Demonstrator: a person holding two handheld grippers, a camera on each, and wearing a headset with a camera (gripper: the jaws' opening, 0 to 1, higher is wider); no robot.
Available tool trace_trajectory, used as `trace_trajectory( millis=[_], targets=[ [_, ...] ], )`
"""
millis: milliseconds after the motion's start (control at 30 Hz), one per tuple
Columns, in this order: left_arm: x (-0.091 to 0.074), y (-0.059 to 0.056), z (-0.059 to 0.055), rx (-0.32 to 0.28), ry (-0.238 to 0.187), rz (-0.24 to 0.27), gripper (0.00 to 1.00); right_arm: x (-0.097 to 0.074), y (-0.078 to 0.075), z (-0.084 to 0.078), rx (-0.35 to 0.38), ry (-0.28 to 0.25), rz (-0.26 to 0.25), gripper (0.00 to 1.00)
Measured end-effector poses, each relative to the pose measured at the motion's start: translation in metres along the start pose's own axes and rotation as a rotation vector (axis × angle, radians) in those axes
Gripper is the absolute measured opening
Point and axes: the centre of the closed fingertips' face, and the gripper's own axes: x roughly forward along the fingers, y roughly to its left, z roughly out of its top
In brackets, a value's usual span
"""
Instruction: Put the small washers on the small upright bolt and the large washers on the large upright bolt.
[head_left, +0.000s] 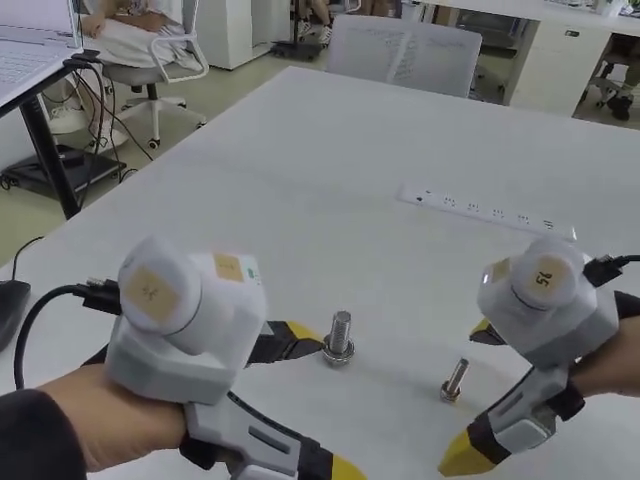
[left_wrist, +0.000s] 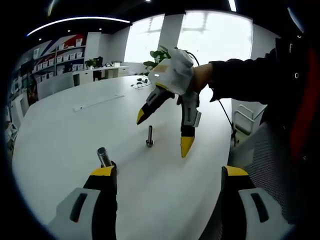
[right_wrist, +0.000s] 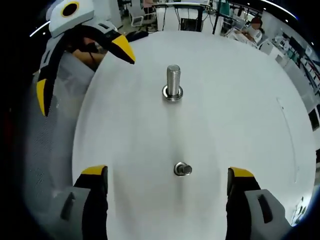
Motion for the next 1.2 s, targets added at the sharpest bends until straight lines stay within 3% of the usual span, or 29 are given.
trace_trajectory(
  millis=[367,567,1200],
  targets=[
    [-0.001,-0.001,0.001,0.006,0.0,0.001,0.86,-0.008,0.009,-0.004,0.028,-0.042,-0.032,1.0],
    [-0.003,0.0,0.004,0.009,-0.007,0.008,0.87,-0.018,0.016,0.005,0.051,-0.101,-0.059,1.0],
    [-0.018,0.0,0.013,0.027,-0.027,0.019,0.87,-0.039,0.037,0.001,0.116,-0.169,-0.131,1.0]
  ],
)
